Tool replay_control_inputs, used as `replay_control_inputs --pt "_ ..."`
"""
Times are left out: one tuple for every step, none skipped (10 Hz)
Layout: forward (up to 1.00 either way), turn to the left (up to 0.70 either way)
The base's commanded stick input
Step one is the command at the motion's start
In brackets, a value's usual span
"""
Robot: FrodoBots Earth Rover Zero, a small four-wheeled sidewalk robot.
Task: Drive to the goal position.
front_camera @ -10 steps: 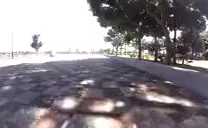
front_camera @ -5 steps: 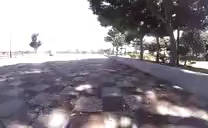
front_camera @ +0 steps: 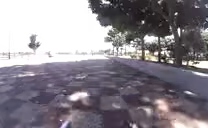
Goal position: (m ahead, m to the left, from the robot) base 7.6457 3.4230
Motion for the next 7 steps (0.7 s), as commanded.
replay_control_inputs --pt "0.70 -0.24" --pt "0.70 -0.32" --pt "0.70 -0.28" --pt "0.70 -0.16" --pt "0.70 -0.04" --pt "0.70 0.00" --pt "0.70 0.00"
